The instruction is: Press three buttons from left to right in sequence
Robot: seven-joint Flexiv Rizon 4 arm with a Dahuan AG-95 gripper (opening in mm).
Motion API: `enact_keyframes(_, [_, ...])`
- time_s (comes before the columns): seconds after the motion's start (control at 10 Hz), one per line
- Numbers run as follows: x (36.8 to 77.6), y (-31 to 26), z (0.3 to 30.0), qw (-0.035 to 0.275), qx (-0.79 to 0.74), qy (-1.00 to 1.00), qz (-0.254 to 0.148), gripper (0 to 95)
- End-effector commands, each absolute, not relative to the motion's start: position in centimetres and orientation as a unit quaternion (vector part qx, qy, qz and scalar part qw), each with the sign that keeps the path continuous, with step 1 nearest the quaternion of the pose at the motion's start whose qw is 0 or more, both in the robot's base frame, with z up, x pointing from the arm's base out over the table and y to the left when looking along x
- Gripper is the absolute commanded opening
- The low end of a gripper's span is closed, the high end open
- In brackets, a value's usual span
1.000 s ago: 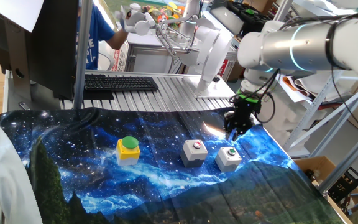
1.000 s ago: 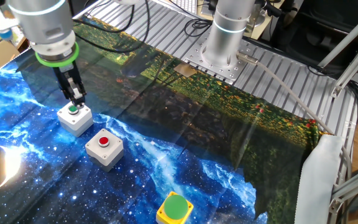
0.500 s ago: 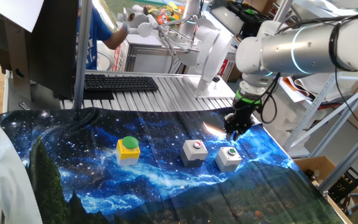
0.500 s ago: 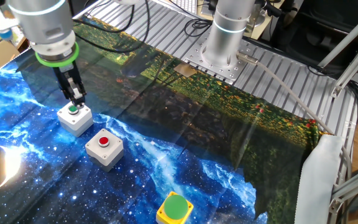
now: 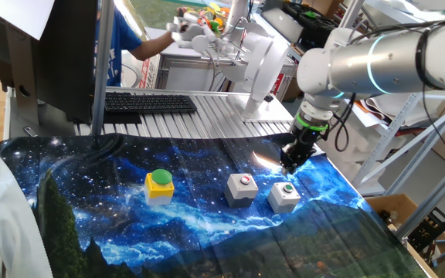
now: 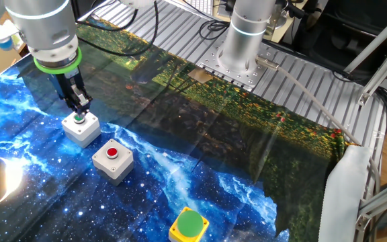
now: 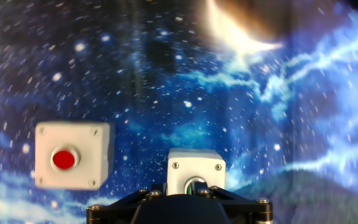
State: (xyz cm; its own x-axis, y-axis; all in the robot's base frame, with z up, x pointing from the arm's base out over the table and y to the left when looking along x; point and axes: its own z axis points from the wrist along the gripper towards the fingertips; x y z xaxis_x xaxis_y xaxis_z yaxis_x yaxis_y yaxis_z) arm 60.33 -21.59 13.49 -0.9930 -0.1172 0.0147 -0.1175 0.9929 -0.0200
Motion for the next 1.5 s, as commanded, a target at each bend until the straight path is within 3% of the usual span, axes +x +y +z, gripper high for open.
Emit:
enact_keyframes(0.1, [60.61, -21.60, 13.45, 0.001, 0.121, -0.993, -0.005, 19.0])
enact_keyframes(0.3, [60.61, -21.60, 13.45, 0.000, 0.121, -0.993, 0.008, 19.0])
enact_keyframes(0.5, [60.61, -21.60, 13.45, -0.027, 0.121, -0.992, 0.021, 19.0])
enact_keyframes(0.7, [60.61, -21.60, 13.45, -0.035, 0.121, -0.992, 0.013, 19.0])
enact_keyframes(1.5, [60.85, -21.14, 12.68, -0.019, 0.111, -0.993, -0.029, 19.0])
